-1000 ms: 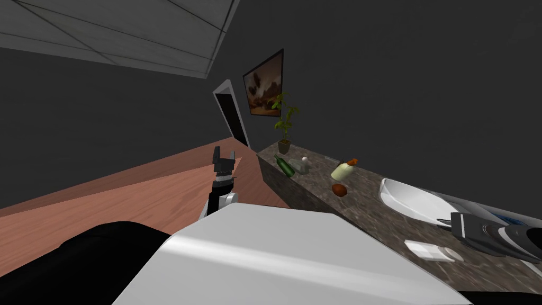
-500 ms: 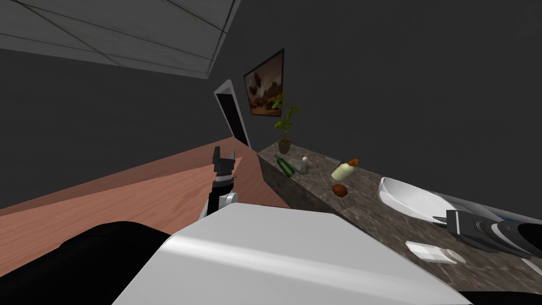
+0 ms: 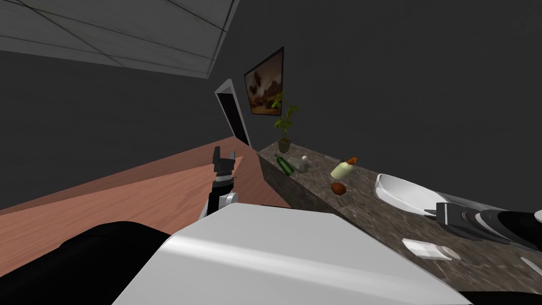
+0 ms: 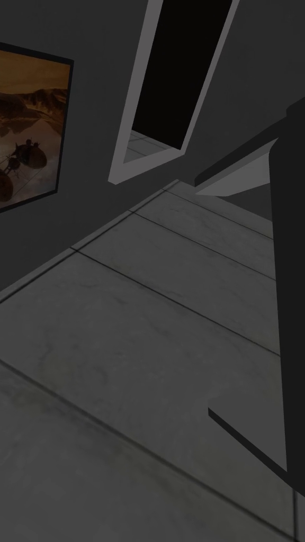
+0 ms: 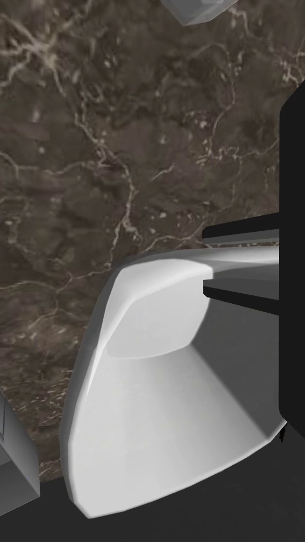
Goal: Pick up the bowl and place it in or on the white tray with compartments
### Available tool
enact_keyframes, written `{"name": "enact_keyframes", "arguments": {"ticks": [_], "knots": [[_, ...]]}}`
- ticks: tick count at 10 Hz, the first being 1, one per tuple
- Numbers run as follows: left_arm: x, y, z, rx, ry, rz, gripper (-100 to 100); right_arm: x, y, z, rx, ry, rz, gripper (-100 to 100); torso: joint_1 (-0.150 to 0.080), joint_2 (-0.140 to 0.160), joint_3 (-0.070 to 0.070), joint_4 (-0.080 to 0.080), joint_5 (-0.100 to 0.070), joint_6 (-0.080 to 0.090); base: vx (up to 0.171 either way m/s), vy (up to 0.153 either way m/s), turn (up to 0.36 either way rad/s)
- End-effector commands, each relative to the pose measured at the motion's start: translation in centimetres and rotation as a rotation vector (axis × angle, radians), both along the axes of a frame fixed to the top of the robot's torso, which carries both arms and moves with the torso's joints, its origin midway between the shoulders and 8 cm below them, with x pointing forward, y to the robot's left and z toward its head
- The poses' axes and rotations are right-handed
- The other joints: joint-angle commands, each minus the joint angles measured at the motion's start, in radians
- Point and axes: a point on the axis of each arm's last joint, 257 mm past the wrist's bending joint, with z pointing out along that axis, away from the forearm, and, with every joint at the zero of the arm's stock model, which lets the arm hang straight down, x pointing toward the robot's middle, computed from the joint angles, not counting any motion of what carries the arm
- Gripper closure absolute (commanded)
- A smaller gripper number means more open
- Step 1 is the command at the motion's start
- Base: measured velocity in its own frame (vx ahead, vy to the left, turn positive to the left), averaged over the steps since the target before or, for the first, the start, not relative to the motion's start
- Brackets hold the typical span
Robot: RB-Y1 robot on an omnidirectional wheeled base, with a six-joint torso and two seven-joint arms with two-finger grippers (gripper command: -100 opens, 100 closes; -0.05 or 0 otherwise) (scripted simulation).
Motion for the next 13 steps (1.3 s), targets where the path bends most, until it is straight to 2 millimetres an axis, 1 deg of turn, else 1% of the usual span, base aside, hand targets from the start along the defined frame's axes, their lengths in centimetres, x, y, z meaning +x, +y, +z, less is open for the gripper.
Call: {"name": "enact_keyframes", "arguments": {"ticks": [1,2,3,4,5,6,7,8,9,10,12,13], "knots": [[0.0,0.0,0.0,0.000,0.000,0.000,0,0.7,0.5,0.4,0.001,0.000,-0.003,100,0.000,0.000,0.000,0.000,0.000,0.000,-0.053,-0.013,-0.001],[0.0,0.0,0.0,0.000,0.000,0.000,0,1.0,0.8,0.5,0.002,0.000,-0.004,100,0.001,0.000,0.000,0.000,0.001,0.000,-0.052,-0.020,-0.004],[0.0,0.0,0.0,0.000,0.000,0.000,0,0.8,0.6,0.4,0.001,0.001,-0.001,100,0.001,0.001,0.001,0.001,0.002,0.000,-0.022,-0.010,0.006],[0.0,0.0,0.0,0.000,0.000,0.000,0,0.8,0.6,0.4,0.002,0.001,-0.003,0,0.002,0.000,0.000,0.001,0.002,0.001,0.000,0.000,0.000],[0.0,0.0,0.0,0.000,0.000,0.000,0,2.2,-0.4,2.5,-0.029,-0.006,0.002,100,0.003,-0.001,0.000,0.000,0.002,0.000,-0.084,-0.022,0.172],[0.0,0.0,0.0,0.000,0.000,0.000,0,2.2,-0.4,2.5,-0.029,-0.006,0.002,100,0.004,0.001,0.001,0.002,0.005,-0.003,-0.104,-0.036,0.153],[0.0,0.0,0.0,0.000,0.000,0.000,0,2.7,-0.8,3.8,-0.041,0.002,0.000,100,0.004,0.002,0.002,0.002,0.004,-0.001,-0.134,-0.026,0.198],[0.0,0.0,0.0,0.000,0.000,0.000,0,2.7,-0.8,3.8,-0.039,0.000,-0.002,100,0.005,0.005,0.003,0.002,0.005,-0.002,-0.115,-0.035,0.102],[0.0,0.0,0.0,0.000,0.000,0.000,0,3.0,-1.3,4.9,-0.052,0.017,-0.005,100,0.005,0.005,0.004,0.003,0.006,0.000,-0.154,-0.056,0.219],[0.0,0.0,0.0,0.000,0.000,0.000,0,2.9,-1.4,5.0,-0.058,0.024,0.002,100,0.004,0.008,0.005,0.004,0.006,-0.001,-0.128,-0.068,0.135],[0.0,0.0,0.0,0.000,0.000,0.000,0,3.0,-1.3,4.9,-0.052,0.017,-0.005,100,0.006,0.005,0.004,0.003,0.007,0.002,-0.023,-0.017,-0.029],[0.0,0.0,0.0,0.000,0.000,0.000,0,3.2,-1.6,6.1,-0.060,0.035,-0.013,100,0.008,0.002,0.002,0.003,0.008,0.001,-0.092,-0.027,0.239]]}}
